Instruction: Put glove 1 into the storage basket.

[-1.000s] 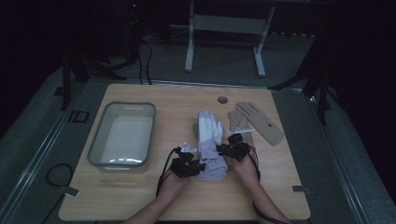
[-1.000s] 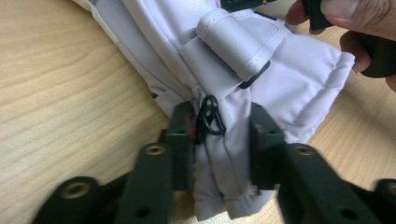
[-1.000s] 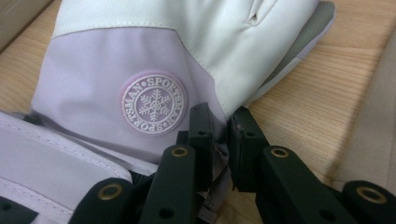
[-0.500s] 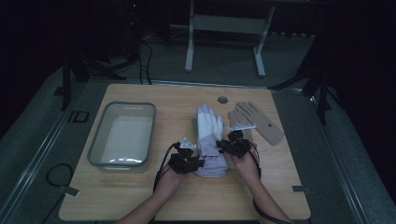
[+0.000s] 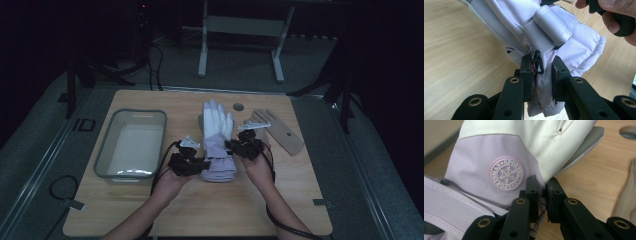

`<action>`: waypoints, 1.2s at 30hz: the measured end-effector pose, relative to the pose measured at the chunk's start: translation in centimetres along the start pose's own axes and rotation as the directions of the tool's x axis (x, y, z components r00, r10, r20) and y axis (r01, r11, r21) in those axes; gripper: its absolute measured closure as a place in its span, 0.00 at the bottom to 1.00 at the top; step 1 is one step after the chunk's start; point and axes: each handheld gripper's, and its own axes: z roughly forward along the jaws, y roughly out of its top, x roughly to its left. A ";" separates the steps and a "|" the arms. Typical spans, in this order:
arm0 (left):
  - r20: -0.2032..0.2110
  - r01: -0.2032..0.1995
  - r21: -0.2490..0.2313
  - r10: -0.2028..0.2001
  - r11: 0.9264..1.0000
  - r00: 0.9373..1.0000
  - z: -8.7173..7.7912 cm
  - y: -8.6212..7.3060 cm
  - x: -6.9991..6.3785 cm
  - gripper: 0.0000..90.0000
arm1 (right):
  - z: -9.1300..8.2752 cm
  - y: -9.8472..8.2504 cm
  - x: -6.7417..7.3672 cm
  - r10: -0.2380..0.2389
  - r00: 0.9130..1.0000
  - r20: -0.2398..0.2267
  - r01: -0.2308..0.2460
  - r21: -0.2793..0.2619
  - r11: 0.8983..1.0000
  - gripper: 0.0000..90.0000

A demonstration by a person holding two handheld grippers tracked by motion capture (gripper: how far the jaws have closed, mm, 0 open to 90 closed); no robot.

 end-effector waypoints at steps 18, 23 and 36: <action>-0.047 -0.004 -0.022 0.003 1.000 0.999 -5.6 -0.3 3.3 0.84 | 1.9 4.5 4.8 -0.067 0.997 -0.037 0.066 -0.024 0.998 0.91; -0.067 0.001 -0.032 -0.003 0.999 0.998 -7.5 -0.5 4.4 0.84 | 2.7 6.0 6.5 -0.095 0.994 -0.046 0.093 -0.035 0.995 0.91; -0.122 0.025 -0.013 -0.026 1.000 0.992 -11.9 -2.0 7.3 0.84 | 5.8 8.5 10.9 -0.114 0.988 -0.105 0.111 -0.034 0.993 0.91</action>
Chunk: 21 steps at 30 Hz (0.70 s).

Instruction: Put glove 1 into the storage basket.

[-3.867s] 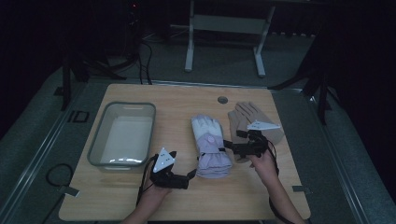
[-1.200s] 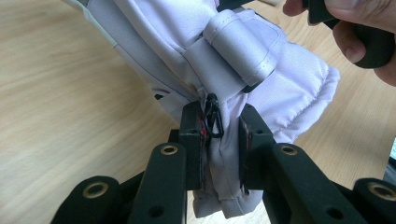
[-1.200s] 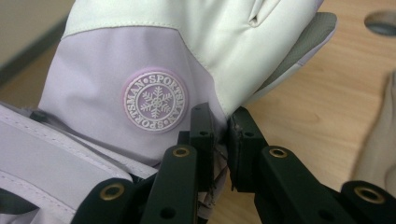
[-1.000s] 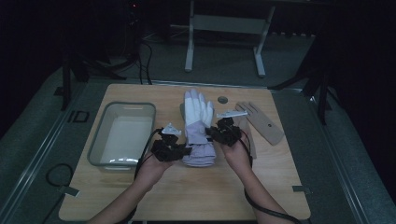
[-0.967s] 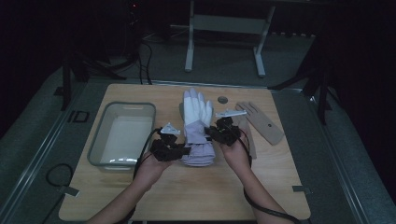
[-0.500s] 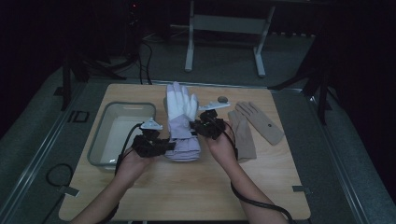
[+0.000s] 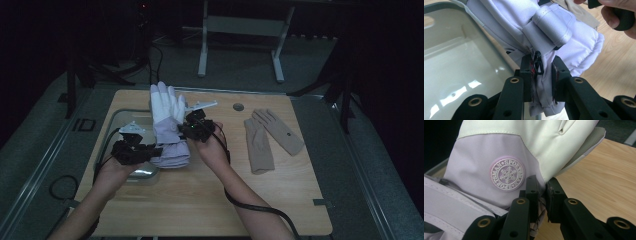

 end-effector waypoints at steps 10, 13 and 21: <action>-0.038 0.036 -0.002 -0.036 0.999 0.999 -3.5 -1.6 3.1 0.84 | 2.7 2.0 3.2 -0.026 0.999 -0.041 0.026 0.005 1.000 0.91; -0.041 0.047 -0.002 -0.047 0.999 0.998 -4.1 -2.1 4.2 0.84 | 4.1 2.9 4.5 -0.034 0.998 -0.052 0.034 0.005 0.999 0.91; -0.017 0.087 -0.007 -0.087 0.996 0.996 -3.6 -4.3 6.8 0.84 | 7.1 3.2 5.9 -0.038 0.998 -0.053 0.041 0.052 0.998 0.91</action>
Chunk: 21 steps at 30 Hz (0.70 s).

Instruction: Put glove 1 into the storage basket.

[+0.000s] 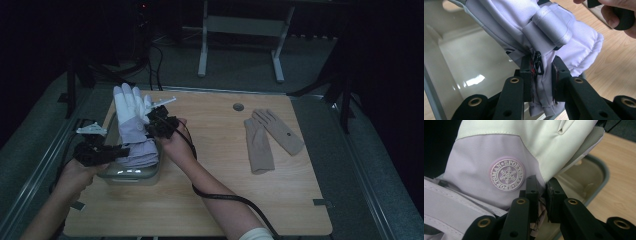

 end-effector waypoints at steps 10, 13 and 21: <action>0.032 0.070 0.062 -0.072 0.996 0.997 2.3 -2.2 2.2 0.84 | 3.9 -1.6 -0.1 0.008 1.000 0.000 -0.008 0.086 0.996 0.91; 0.036 0.082 0.096 -0.086 0.992 0.996 2.9 -2.6 2.4 0.84 | 4.8 -2.0 0.0 -0.004 1.000 0.003 0.004 0.123 0.992 0.91; 0.029 0.099 0.106 -0.103 0.989 0.994 3.3 -2.8 2.2 0.76 | 5.4 -2.4 -0.5 0.017 1.000 -0.004 -0.016 0.176 0.984 0.91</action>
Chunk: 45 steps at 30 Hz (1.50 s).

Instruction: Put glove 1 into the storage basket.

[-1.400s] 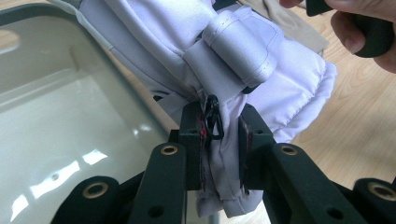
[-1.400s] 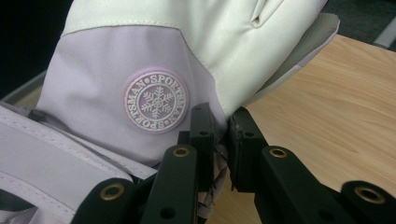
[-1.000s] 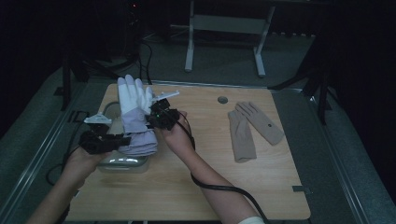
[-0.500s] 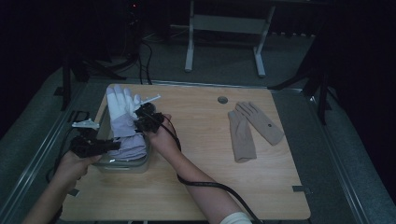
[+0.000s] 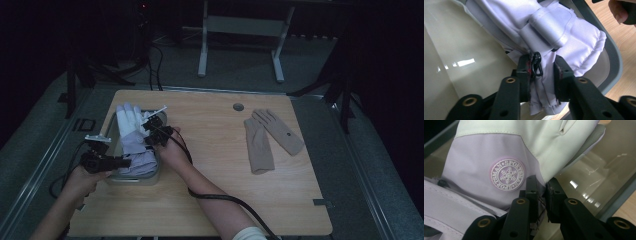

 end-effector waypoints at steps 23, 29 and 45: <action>-0.181 -0.013 -0.090 -0.003 0.996 0.983 -1.1 -0.5 -1.4 0.48 | -1.0 0.5 0.0 -0.075 0.995 -0.059 0.073 -0.033 0.997 0.37; -0.167 -0.055 -0.140 0.031 0.989 0.985 -1.9 0.0 -3.0 0.50 | -2.9 0.6 -0.3 -0.076 0.992 -0.098 0.071 -0.051 0.996 0.22; -0.109 -0.129 -0.190 0.110 0.973 0.988 1.2 2.0 -7.4 0.51 | -6.9 -2.2 -3.4 -0.106 0.993 -0.046 0.099 -0.123 0.987 0.18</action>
